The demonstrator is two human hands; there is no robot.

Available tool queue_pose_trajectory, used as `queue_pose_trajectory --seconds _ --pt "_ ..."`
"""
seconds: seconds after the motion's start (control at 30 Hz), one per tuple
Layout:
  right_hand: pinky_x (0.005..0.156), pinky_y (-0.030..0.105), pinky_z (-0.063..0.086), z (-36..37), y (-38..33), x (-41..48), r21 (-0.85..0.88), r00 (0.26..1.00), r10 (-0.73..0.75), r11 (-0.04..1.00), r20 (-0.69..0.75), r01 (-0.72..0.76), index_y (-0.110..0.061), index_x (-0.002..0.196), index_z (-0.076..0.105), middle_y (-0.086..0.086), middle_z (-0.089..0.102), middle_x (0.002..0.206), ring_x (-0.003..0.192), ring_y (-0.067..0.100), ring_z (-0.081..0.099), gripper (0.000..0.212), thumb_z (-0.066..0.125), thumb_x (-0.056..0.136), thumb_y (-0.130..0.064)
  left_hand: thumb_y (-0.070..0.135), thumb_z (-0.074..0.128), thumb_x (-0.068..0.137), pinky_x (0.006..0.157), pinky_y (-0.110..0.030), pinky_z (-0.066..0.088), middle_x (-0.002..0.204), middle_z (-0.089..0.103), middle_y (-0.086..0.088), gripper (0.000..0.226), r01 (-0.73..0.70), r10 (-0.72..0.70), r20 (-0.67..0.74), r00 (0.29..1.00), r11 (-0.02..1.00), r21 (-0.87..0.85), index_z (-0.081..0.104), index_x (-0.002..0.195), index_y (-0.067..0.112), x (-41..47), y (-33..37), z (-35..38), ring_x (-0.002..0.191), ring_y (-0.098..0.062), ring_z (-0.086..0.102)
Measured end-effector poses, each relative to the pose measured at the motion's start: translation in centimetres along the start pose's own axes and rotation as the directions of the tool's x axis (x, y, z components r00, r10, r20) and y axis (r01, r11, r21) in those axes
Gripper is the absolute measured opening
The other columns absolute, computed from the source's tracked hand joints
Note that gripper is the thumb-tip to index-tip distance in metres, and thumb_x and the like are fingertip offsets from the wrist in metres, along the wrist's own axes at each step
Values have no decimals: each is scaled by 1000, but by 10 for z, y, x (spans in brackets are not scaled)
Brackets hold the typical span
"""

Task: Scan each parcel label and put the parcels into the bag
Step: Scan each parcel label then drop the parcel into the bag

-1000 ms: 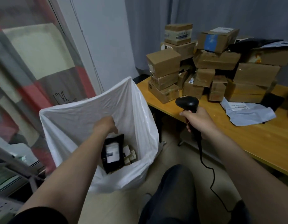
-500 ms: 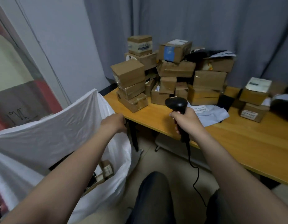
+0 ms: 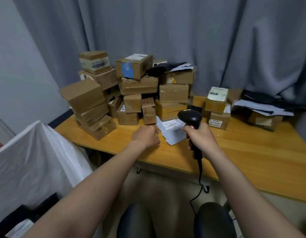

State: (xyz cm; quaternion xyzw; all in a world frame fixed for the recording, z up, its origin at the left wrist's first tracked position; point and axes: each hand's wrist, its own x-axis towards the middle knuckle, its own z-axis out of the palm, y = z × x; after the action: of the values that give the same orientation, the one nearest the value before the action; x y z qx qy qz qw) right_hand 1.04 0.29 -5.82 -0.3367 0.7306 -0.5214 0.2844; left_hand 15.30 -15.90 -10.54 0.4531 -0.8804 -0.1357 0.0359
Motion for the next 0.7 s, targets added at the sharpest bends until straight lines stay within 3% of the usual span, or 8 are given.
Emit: queue_pose_trajectory --seconds 0.2,0.27,0.4,0.57,0.7 --pt "58 39 52 -23 19 21 -10 999 30 1000 -26 -30 -12 90 62 8 58 63 52 26 60 11 63 97 -20 58 77 82 100 -45 49 142 54 -3 70 -47 44 34 998 993 104 54 143 33 31 40 43 129 -29 47" --pt "58 38 52 -28 25 25 -2 999 38 999 -27 -38 -12 91 62 7 58 63 53 25 59 10 63 98 -20 57 73 87 101 -47 47 142 54 -5 65 -38 29 58 998 985 166 54 144 33 36 48 56 129 -31 46" --pt "58 37 53 -38 35 32 17 997 74 997 -27 -74 -12 92 62 8 59 66 55 23 60 10 65 98 -19 33 58 100 89 -39 47 121 68 -3 24 -16 33 -79 996 978 209 73 119 28 45 52 71 112 -26 56" --pt "57 36 52 -46 41 35 37 995 87 996 -40 -86 -11 91 62 7 59 64 53 23 59 11 66 97 -20 35 56 100 83 -38 53 96 72 0 19 -37 56 -208 976 995 97 73 99 27 50 59 58 94 -24 64" --pt "57 38 52 -48 39 35 62 995 90 994 -48 -87 -9 95 64 9 60 66 53 24 59 11 67 96 -20 24 57 98 76 -38 56 77 68 1 22 -22 4 -295 955 998 -58 71 81 22 52 75 35 78 -24 66"
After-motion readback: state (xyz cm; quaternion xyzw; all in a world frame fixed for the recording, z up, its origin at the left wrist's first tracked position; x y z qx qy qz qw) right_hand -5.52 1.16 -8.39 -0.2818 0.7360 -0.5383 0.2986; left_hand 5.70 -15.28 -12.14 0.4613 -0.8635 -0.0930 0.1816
